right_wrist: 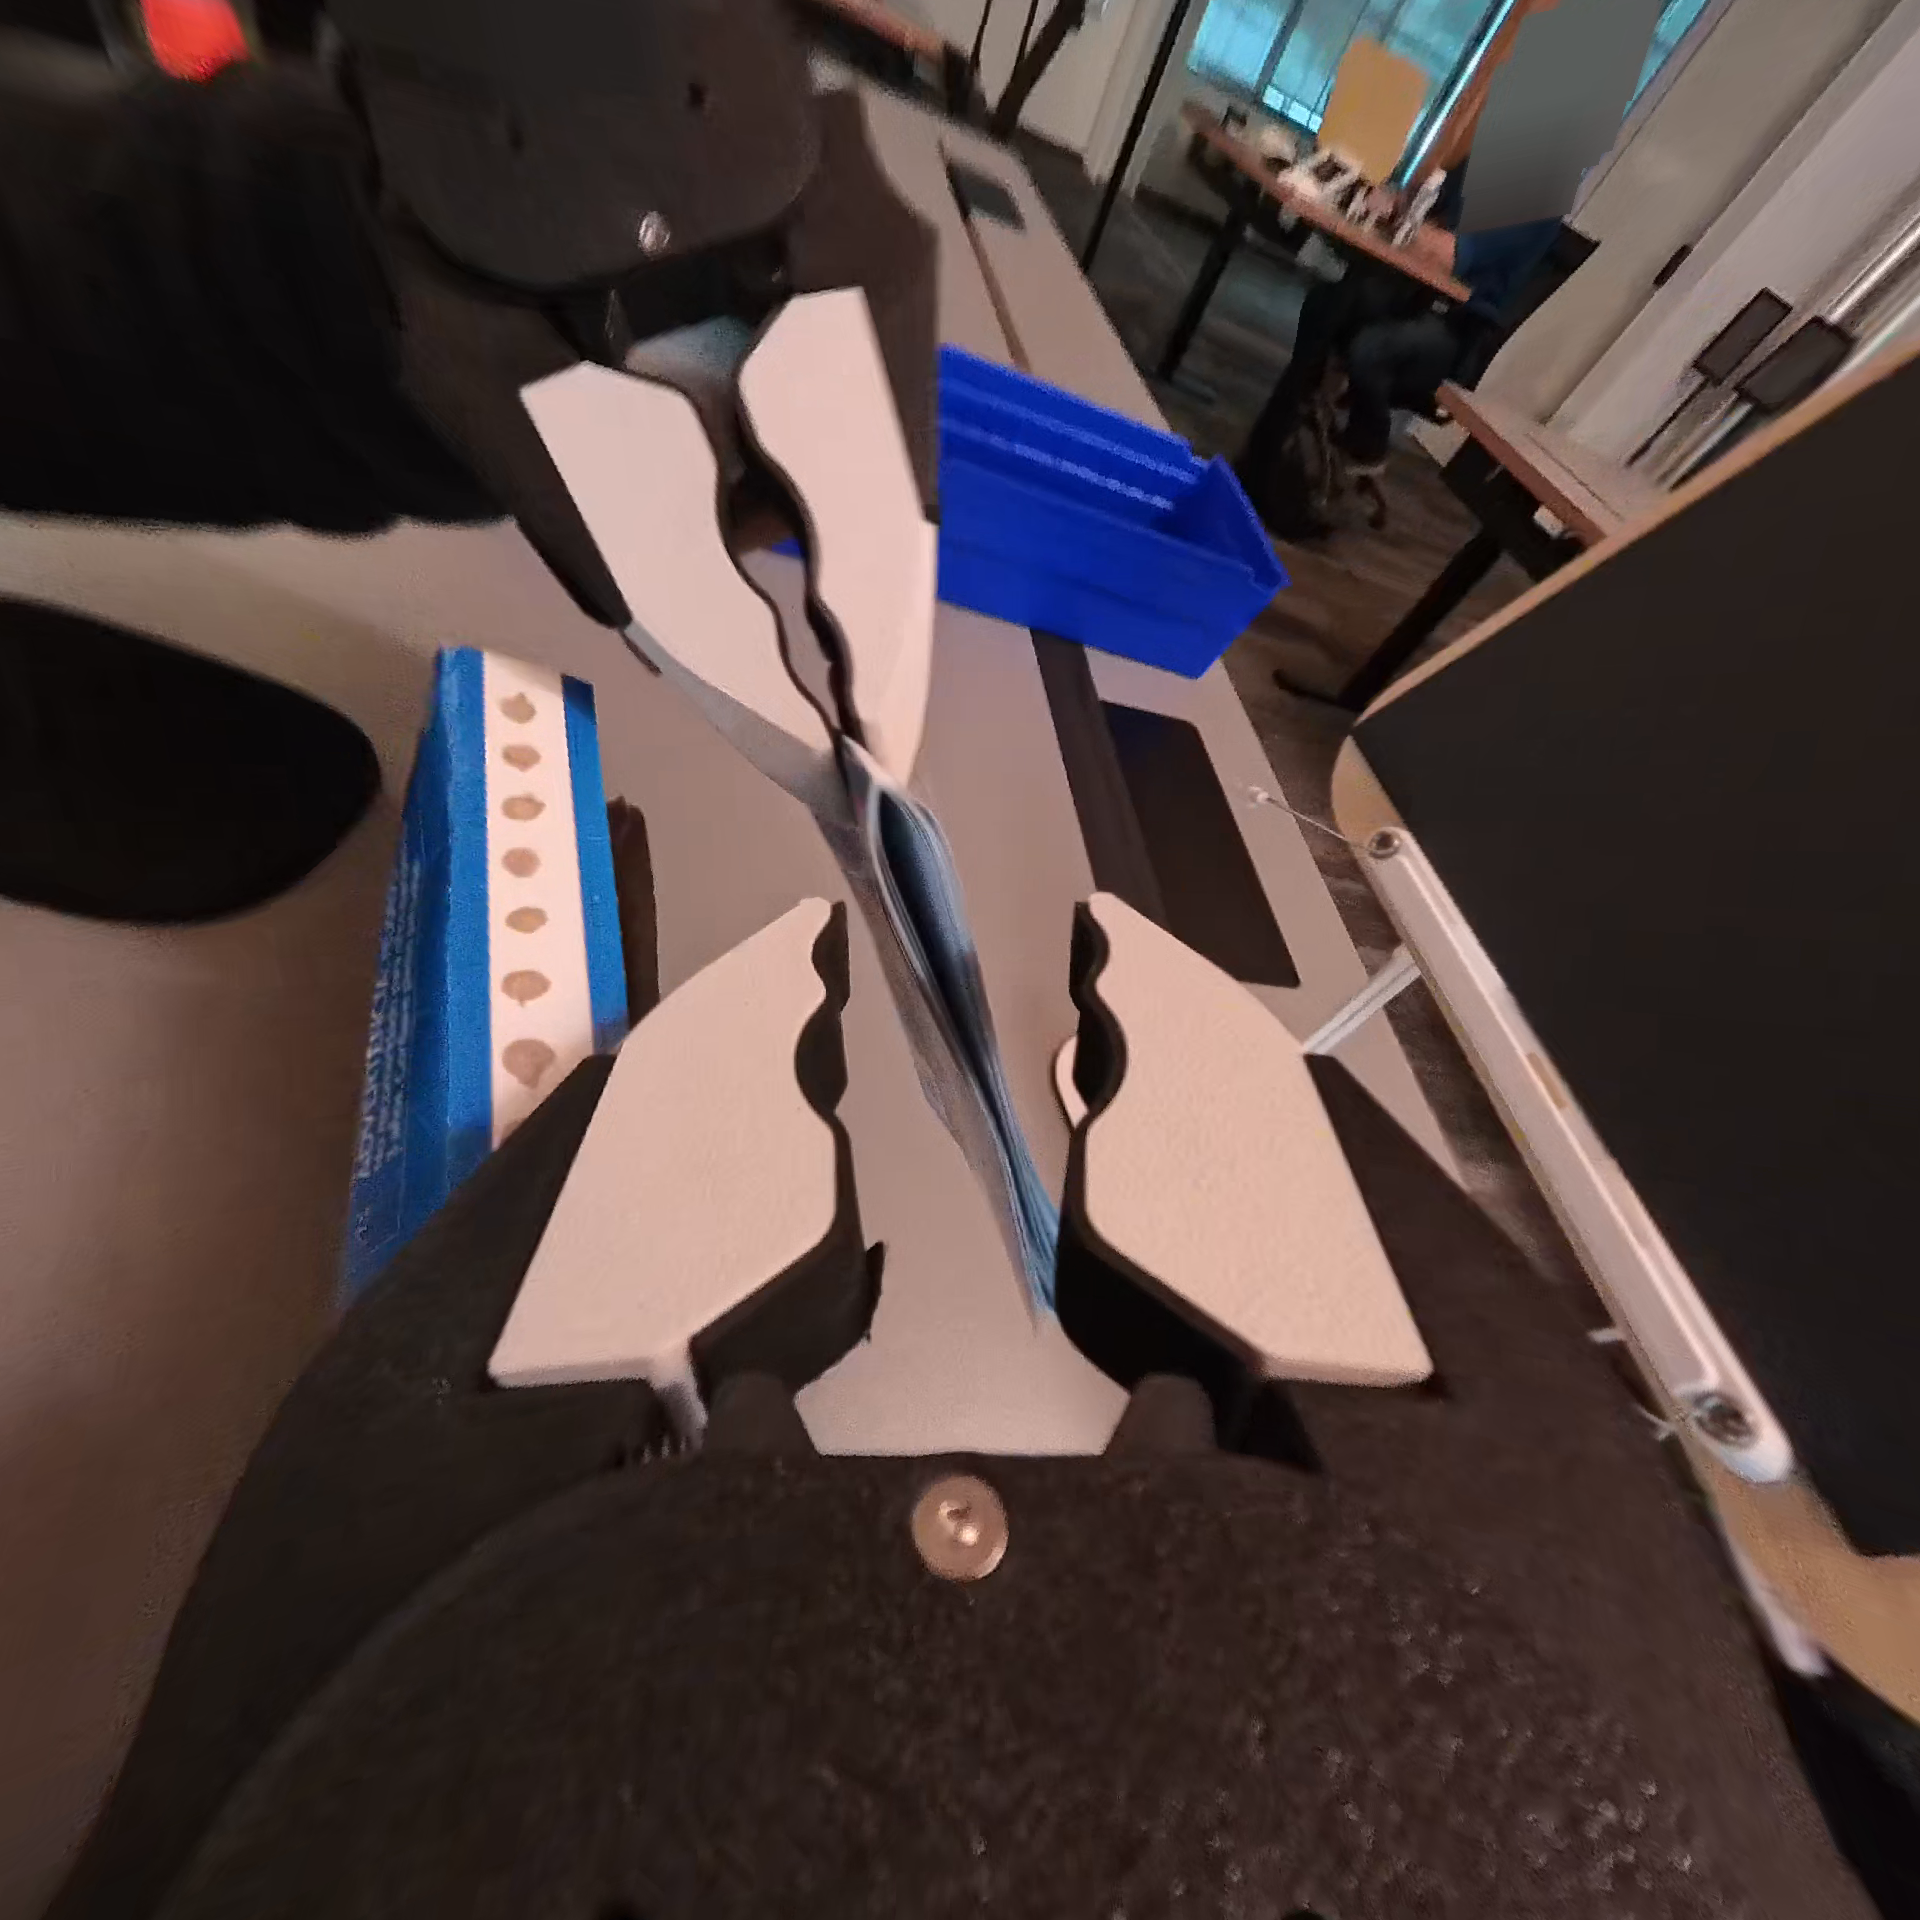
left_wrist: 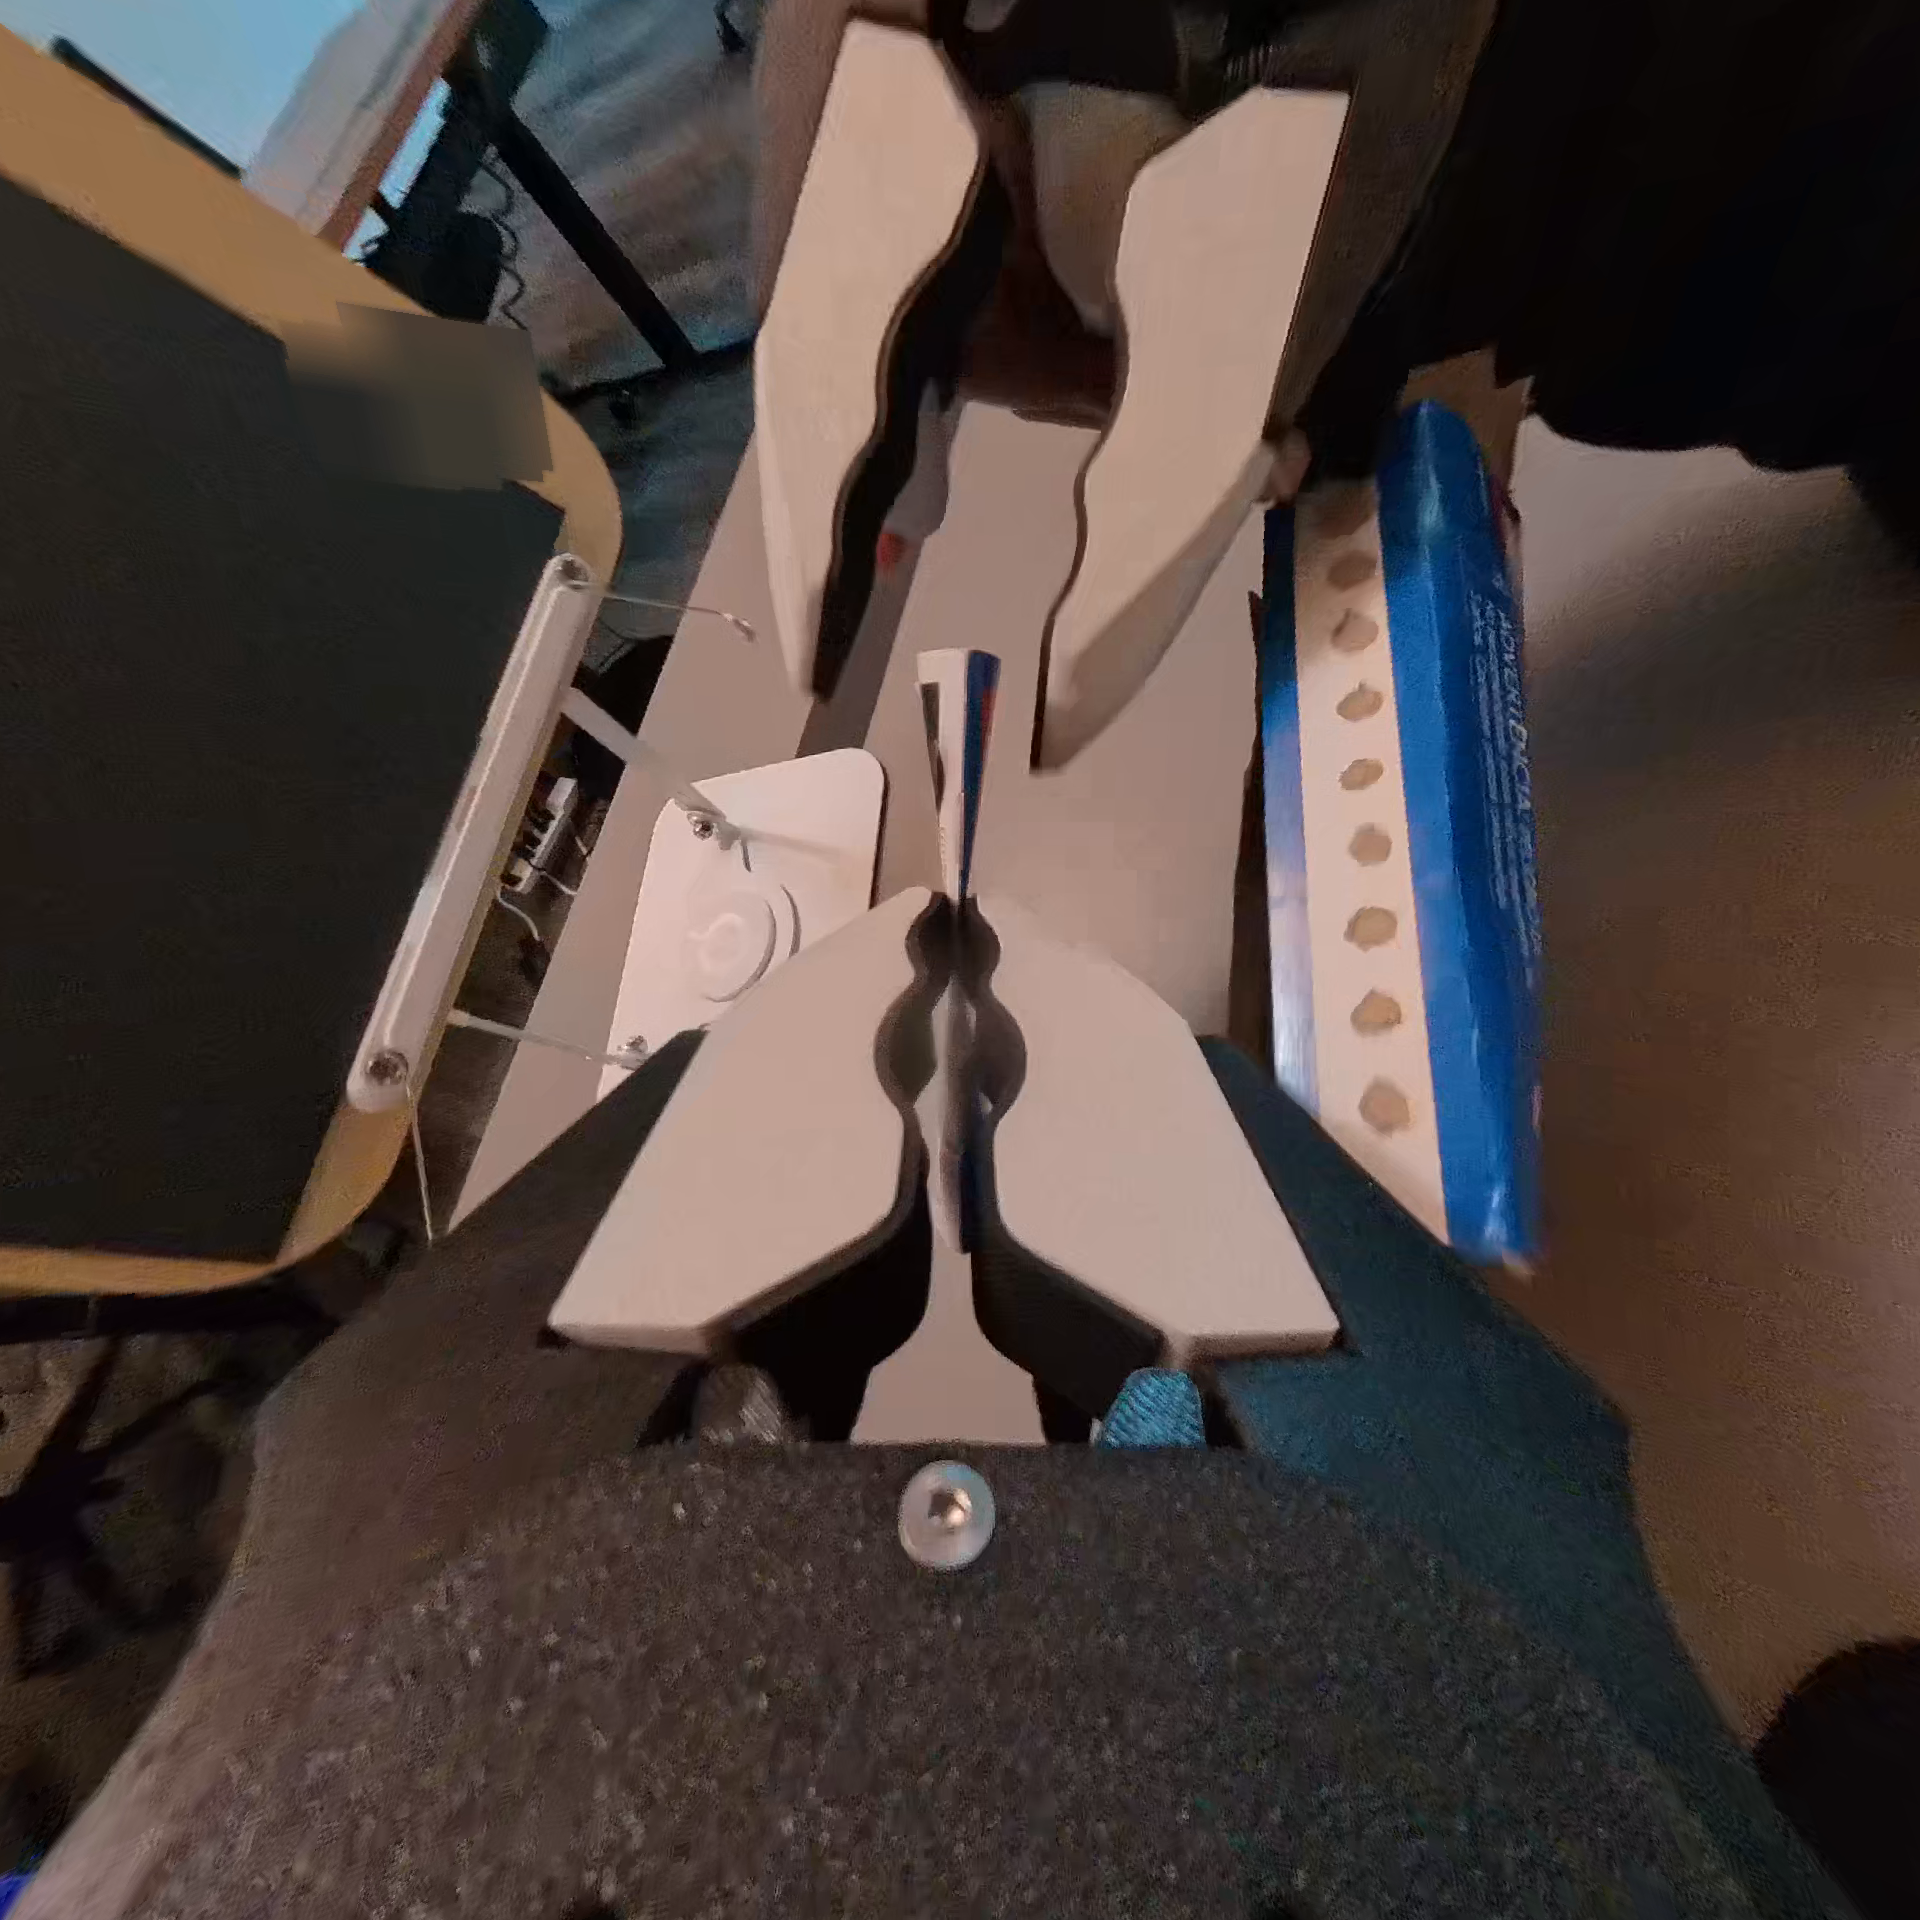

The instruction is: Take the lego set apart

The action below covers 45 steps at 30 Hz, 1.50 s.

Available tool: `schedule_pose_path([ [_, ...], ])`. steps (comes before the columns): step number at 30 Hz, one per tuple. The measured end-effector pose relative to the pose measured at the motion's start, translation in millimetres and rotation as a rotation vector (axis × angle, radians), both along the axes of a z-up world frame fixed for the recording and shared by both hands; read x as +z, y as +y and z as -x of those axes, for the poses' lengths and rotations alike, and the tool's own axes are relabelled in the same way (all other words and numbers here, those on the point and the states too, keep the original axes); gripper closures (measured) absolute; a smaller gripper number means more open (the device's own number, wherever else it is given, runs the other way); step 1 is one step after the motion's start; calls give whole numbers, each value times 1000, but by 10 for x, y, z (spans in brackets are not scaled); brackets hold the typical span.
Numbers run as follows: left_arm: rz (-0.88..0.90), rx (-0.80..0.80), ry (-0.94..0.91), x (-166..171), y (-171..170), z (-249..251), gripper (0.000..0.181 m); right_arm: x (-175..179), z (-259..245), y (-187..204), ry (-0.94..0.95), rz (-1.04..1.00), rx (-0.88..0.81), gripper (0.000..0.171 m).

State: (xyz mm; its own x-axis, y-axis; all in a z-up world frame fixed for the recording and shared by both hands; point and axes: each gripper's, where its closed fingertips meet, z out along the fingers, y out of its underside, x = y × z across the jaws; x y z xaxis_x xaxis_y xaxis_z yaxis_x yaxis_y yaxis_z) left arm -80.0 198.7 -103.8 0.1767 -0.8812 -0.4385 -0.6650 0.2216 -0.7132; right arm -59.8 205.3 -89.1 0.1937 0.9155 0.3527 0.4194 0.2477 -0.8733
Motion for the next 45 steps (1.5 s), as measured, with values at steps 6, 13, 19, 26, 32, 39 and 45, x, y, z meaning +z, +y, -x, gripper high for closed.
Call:
schedule_pose_path([
  [6, -25, -50, 84, 45, -4, -152, 180, -132, 52, -57, -46, -7, 54, 170],
  [13, 107, -112, -125, 109, -3, -158, 162, 86, -137, -106, 157, 73, 158, 170],
  [19, 261, -221, -378, 220, -88, -224, 179, 279, -198, -207, 309, 94, 256, 170],
  [26, 149, -109, -137, 31, 85, -154, 179, 56, -262, 21, 134, 91, 89, 155],
  [32, 83, -74, 68, -85, 120, -66, 179, -52, -59, -12, -254, -43, 56, 144],
  [39, 105, -87, 56, -15, 94, -119, 179, -78, 33, 24, -459, 21, 131, 170],
  [45, 199, -131, -273, 314, -56, -19, 151, 230, -130, -59, -369, 34, 119, 170],
])
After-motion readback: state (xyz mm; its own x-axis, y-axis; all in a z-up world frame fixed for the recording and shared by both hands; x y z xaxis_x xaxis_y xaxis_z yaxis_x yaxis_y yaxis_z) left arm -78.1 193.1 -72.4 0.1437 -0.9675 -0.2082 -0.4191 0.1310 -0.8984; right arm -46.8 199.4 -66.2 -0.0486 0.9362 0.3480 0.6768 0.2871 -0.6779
